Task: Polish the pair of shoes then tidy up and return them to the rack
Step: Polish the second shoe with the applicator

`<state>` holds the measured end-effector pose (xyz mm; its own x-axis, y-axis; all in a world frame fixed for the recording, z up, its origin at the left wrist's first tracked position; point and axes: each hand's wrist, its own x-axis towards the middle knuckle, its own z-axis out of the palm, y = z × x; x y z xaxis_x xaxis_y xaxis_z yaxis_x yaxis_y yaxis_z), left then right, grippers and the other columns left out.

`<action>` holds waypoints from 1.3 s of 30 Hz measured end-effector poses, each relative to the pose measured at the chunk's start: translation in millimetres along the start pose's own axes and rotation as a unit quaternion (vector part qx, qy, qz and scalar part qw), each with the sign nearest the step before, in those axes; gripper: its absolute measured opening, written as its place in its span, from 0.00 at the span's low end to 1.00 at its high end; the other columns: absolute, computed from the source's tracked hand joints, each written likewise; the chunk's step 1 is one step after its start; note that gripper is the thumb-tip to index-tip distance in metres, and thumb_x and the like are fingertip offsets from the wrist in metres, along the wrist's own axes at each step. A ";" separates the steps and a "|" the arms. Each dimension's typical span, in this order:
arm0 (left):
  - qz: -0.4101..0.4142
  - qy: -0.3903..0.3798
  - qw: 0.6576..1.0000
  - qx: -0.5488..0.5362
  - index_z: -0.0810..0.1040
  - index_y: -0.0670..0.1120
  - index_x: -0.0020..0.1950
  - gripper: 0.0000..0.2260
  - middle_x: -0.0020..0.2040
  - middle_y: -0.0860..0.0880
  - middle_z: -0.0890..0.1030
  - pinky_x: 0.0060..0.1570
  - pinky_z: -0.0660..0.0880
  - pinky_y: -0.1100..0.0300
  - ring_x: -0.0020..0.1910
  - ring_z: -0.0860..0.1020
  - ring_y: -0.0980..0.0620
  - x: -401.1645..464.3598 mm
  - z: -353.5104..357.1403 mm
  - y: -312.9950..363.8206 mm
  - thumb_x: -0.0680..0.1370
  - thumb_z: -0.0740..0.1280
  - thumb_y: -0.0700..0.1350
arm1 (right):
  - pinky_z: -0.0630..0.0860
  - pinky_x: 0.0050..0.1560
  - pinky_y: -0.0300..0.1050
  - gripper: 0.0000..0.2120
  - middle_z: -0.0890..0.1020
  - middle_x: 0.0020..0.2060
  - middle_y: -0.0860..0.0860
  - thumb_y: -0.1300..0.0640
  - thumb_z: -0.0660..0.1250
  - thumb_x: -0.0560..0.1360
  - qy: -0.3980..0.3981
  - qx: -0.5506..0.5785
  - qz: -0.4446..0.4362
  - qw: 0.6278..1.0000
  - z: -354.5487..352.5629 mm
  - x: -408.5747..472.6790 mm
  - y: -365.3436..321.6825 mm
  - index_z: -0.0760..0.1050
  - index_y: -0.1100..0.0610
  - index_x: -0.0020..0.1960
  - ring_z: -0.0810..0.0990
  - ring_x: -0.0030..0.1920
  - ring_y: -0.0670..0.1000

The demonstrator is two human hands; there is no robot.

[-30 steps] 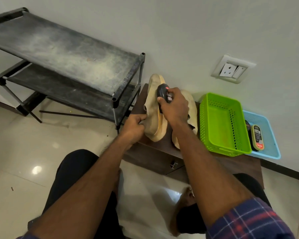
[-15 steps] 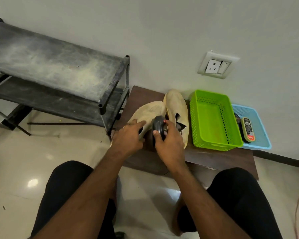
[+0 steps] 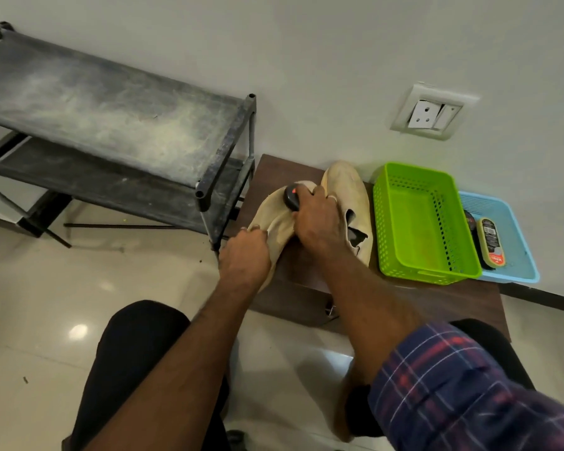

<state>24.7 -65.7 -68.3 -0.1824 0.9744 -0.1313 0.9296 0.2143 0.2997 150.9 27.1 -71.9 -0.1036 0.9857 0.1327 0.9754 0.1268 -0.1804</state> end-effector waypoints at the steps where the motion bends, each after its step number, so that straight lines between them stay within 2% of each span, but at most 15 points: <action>1: 0.002 0.002 1.000 -0.008 0.76 0.47 0.64 0.13 0.57 0.43 0.79 0.51 0.76 0.49 0.54 0.80 0.42 0.6 -0.1 -2.3 0.83 0.58 0.48 | 0.75 0.53 0.53 0.21 0.75 0.61 0.55 0.55 0.65 0.78 -0.014 0.014 0.004 1.000 -1.7 7.2 -0.9 0.68 0.47 0.70 0.75 0.58 0.60; 5: -0.008 -0.014 0.998 -0.058 0.77 0.50 0.65 0.19 0.57 0.44 0.80 0.50 0.76 0.50 0.54 0.80 0.42 -0.1 -2.3 -6.6 0.79 0.64 0.58 | 0.74 0.57 0.53 0.22 0.76 0.60 0.55 0.50 0.68 0.77 0.010 0.157 0.067 0.985 -15.8 -0.4 0.4 0.68 0.48 0.69 0.74 0.59 0.59; 8: -0.025 0.002 0.998 -0.062 0.79 0.49 0.60 0.14 0.55 0.44 0.80 0.45 0.73 0.51 0.52 0.80 0.42 -3.5 -1.6 -0.7 0.80 0.63 0.55 | 0.74 0.59 0.50 0.24 0.77 0.61 0.52 0.46 0.69 0.76 0.005 0.196 -0.027 0.980 -19.3 -44.1 0.0 0.69 0.45 0.70 0.75 0.60 0.55; 11: -0.039 0.024 0.997 -0.062 0.79 0.48 0.55 0.12 0.52 0.44 0.81 0.46 0.75 0.51 0.51 0.81 0.42 -6.3 -0.4 4.6 0.81 0.61 0.52 | 0.71 0.64 0.51 0.25 0.76 0.64 0.50 0.46 0.69 0.76 -0.017 0.222 -0.072 0.972 -12.4 -62.1 -1.3 0.68 0.44 0.72 0.73 0.62 0.54; 13: -0.041 0.030 0.997 -0.056 0.79 0.48 0.57 0.13 0.53 0.44 0.80 0.46 0.74 0.52 0.52 0.81 0.42 -7.7 -1.4 4.8 0.81 0.61 0.54 | 0.71 0.64 0.53 0.25 0.75 0.64 0.52 0.47 0.67 0.77 -0.044 0.162 -0.088 0.982 -5.9 -44.3 2.6 0.67 0.44 0.73 0.72 0.62 0.56; 16: -0.031 0.025 0.998 -0.051 0.77 0.49 0.61 0.14 0.56 0.44 0.80 0.48 0.75 0.50 0.54 0.80 0.42 -6.6 -2.2 3.3 0.80 0.65 0.54 | 0.74 0.58 0.55 0.23 0.74 0.63 0.54 0.51 0.66 0.78 -0.046 -0.017 -0.103 0.993 -4.0 -0.3 11.1 0.67 0.46 0.72 0.72 0.60 0.59; 18: -0.026 0.012 0.998 -0.055 0.76 0.49 0.63 0.17 0.57 0.45 0.79 0.50 0.76 0.48 0.55 0.80 0.42 -6.1 -2.9 1.4 0.79 0.65 0.57 | 0.73 0.57 0.54 0.22 0.74 0.63 0.56 0.53 0.67 0.77 -0.048 -0.047 -0.076 0.995 -11.0 24.9 15.1 0.69 0.49 0.70 0.72 0.60 0.61; 21: -0.037 -0.002 0.995 -0.088 0.78 0.52 0.63 0.23 0.57 0.46 0.81 0.50 0.77 0.49 0.55 0.80 0.42 -3.7 -9.3 -1.2 0.75 0.66 0.64 | 0.72 0.59 0.53 0.24 0.75 0.63 0.56 0.53 0.70 0.76 -0.029 0.040 -0.030 0.998 -20.7 30.0 17.0 0.69 0.48 0.70 0.73 0.61 0.61; 23: -0.069 -0.026 0.979 -0.189 0.80 0.53 0.63 0.27 0.58 0.47 0.82 0.53 0.78 0.50 0.57 0.80 0.43 0.4 -20.5 -2.5 0.73 0.64 0.68 | 0.71 0.61 0.53 0.25 0.77 0.62 0.54 0.51 0.71 0.75 -0.003 0.112 -0.030 0.993 -25.7 10.1 15.0 0.69 0.48 0.70 0.75 0.60 0.59; 25: -0.092 -0.024 0.953 -0.286 0.82 0.52 0.63 0.25 0.55 0.48 0.84 0.53 0.78 0.50 0.55 0.81 0.45 5.7 -28.8 -6.6 0.74 0.63 0.66 | 0.72 0.59 0.52 0.25 0.78 0.59 0.52 0.49 0.71 0.75 0.022 0.160 -0.048 0.986 -29.1 -12.8 10.9 0.69 0.47 0.70 0.75 0.59 0.57; 28: -0.073 -0.006 0.964 -0.254 0.81 0.53 0.64 0.20 0.54 0.51 0.85 0.54 0.80 0.50 0.54 0.82 0.49 9.1 -31.8 -15.4 0.74 0.70 0.59 | 0.71 0.57 0.49 0.26 0.78 0.57 0.52 0.49 0.72 0.74 0.053 0.190 -0.040 0.980 -36.1 -21.1 5.3 0.70 0.46 0.69 0.76 0.57 0.56; 31: -0.073 -0.047 0.975 -0.203 0.79 0.53 0.65 0.30 0.57 0.50 0.84 0.54 0.80 0.48 0.55 0.81 0.47 6.0 -29.6 -15.9 0.66 0.76 0.63 | 0.71 0.61 0.49 0.26 0.79 0.60 0.51 0.49 0.73 0.73 0.008 0.171 -0.074 0.983 -43.9 -14.3 -0.4 0.72 0.46 0.69 0.76 0.60 0.54; 34: -0.088 -0.056 0.978 -0.180 0.79 0.54 0.63 0.34 0.55 0.47 0.83 0.50 0.79 0.48 0.54 0.81 0.43 0.6 -22.2 -7.1 0.61 0.75 0.67 | 0.69 0.62 0.50 0.25 0.79 0.58 0.53 0.50 0.73 0.73 -0.091 0.124 -0.118 0.981 -48.1 -9.5 1.4 0.74 0.47 0.69 0.76 0.58 0.56; 36: -0.083 -0.040 0.984 -0.152 0.80 0.54 0.59 0.30 0.51 0.47 0.82 0.47 0.79 0.49 0.52 0.81 0.42 -1.8 -15.5 -3.4 0.62 0.73 0.67 | 0.72 0.58 0.50 0.25 0.79 0.56 0.54 0.50 0.73 0.72 -0.128 0.075 -0.119 0.982 -48.2 -4.9 6.1 0.75 0.46 0.68 0.76 0.57 0.57; 39: -0.091 -0.003 0.988 -0.125 0.80 0.50 0.55 0.21 0.48 0.46 0.82 0.45 0.79 0.49 0.49 0.82 0.41 -1.8 -10.4 -3.9 0.67 0.72 0.58 | 0.76 0.57 0.54 0.27 0.79 0.58 0.54 0.51 0.73 0.71 -0.155 -0.010 -0.118 0.981 -50.7 2.9 15.8 0.74 0.45 0.69 0.76 0.59 0.59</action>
<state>18.0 -67.6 -59.5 -0.3363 0.9184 -0.2086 0.7738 0.3957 0.4946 175.9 26.3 -24.9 -0.3783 0.9158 -0.1347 0.9204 0.3567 -0.1601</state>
